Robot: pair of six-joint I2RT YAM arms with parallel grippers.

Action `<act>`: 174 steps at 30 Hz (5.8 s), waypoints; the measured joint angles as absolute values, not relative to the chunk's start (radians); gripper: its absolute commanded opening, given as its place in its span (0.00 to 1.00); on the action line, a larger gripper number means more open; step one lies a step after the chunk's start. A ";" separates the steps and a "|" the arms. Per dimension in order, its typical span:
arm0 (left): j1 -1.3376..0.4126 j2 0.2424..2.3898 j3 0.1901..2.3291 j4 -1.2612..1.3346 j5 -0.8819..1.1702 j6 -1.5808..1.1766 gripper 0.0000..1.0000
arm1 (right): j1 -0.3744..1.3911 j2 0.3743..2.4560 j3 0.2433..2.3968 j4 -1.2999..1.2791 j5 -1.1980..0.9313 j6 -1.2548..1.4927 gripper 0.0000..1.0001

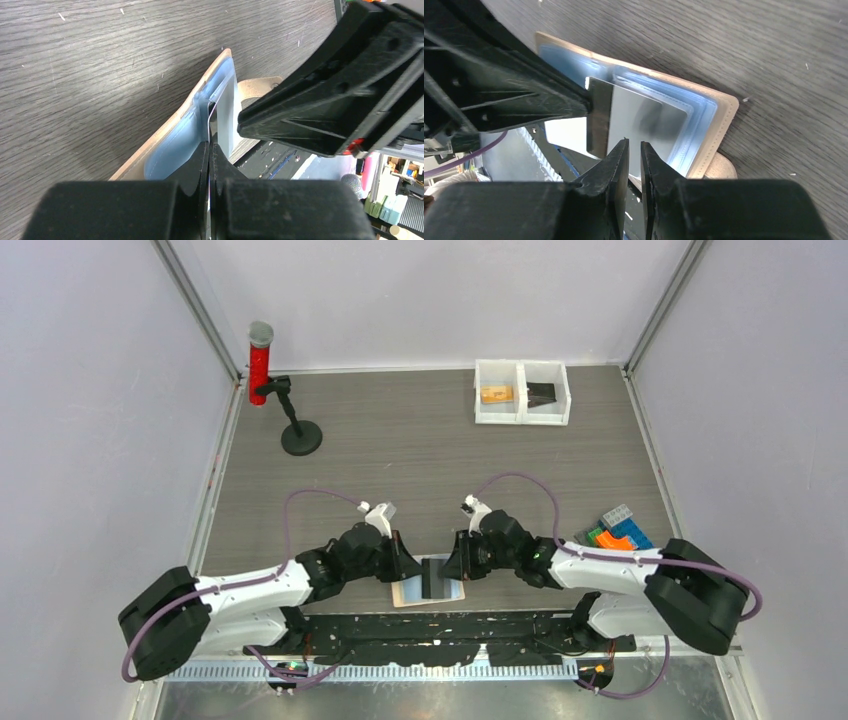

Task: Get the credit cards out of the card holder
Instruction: Remove the credit card from the card holder, then place the credit card in the storage box.

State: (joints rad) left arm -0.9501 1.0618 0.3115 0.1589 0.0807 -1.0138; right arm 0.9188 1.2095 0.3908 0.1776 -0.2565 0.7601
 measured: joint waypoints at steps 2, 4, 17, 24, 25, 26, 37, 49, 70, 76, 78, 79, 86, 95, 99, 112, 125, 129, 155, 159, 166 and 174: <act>-0.950 1.064 0.311 0.159 0.081 -1.014 0.00 | 0.919 1.252 0.391 0.195 -0.261 0.770 0.22; -0.949 1.068 0.311 0.159 0.084 -1.014 0.00 | 0.919 1.290 0.391 0.211 -0.261 0.779 0.21; -0.857 0.963 0.311 0.023 0.098 -1.005 0.00 | 0.879 1.325 0.348 0.286 -0.225 0.788 0.20; -0.841 0.866 0.311 -0.067 0.095 -0.987 0.00 | 0.872 1.295 0.347 0.250 -0.207 0.760 0.24; -0.841 0.850 0.313 -0.084 0.093 -0.986 0.00 | 0.871 1.289 0.352 0.236 -0.204 0.750 0.25; -0.841 0.835 0.316 -0.103 0.089 -0.983 0.00 | 0.870 1.283 0.358 0.221 -0.202 0.736 0.27; -0.841 0.632 0.373 -0.265 0.023 -1.013 0.00 | 0.943 1.010 0.500 0.163 -0.110 0.364 0.37; -0.841 0.456 0.380 -0.295 -0.045 -1.251 0.00 | 1.295 0.863 0.261 0.540 0.077 -0.317 0.52; -0.840 0.451 0.361 -0.216 -0.026 -1.437 0.01 | 1.537 1.198 0.294 0.891 0.519 -0.899 0.06; -0.838 0.442 0.364 -0.245 -0.047 -1.349 0.43 | 1.533 1.158 0.308 0.828 0.543 -0.800 0.05; -0.838 0.440 0.380 -0.295 -0.072 -1.276 0.47 | 1.513 1.114 0.323 0.753 0.530 -0.715 0.05; -0.838 0.439 0.393 -0.321 -0.084 -1.235 0.50 | 1.484 1.079 0.333 0.700 0.488 -0.650 0.05; -0.838 0.419 0.463 -0.387 -0.113 -1.004 0.57 | 1.179 0.889 0.358 0.439 0.126 -0.297 0.05; -0.838 0.463 0.511 -0.394 -0.029 -0.797 0.59 | 0.956 0.853 0.519 0.191 -0.298 0.054 0.05; -0.838 0.485 0.532 -0.388 0.036 -0.748 0.59 | 0.925 0.863 0.565 0.162 -0.441 0.170 0.06; -0.838 0.485 0.425 -0.101 0.301 -0.804 0.14 | 0.871 0.867 0.569 0.137 -0.660 0.356 0.12; -0.838 0.485 0.373 0.060 0.383 -0.861 0.00 | 0.751 0.894 0.562 0.183 -0.783 0.494 0.38; -0.838 0.484 0.369 0.063 0.369 -0.863 0.00 | 0.714 0.879 0.546 0.216 -0.794 0.549 0.21; -0.834 0.477 0.346 0.141 0.280 -0.891 0.33 | 0.664 0.913 0.477 0.389 -0.809 0.700 0.05; -0.834 0.460 0.347 0.080 0.244 -0.874 0.76 | 0.636 0.913 0.478 0.397 -0.797 0.704 0.05; -0.836 0.449 0.409 -0.139 0.172 -0.824 0.99 | 0.511 0.947 0.516 0.384 -0.785 0.706 0.05; -0.836 0.430 0.556 -0.385 0.093 -0.715 0.99 | 0.268 1.134 0.730 0.248 -0.710 0.629 0.05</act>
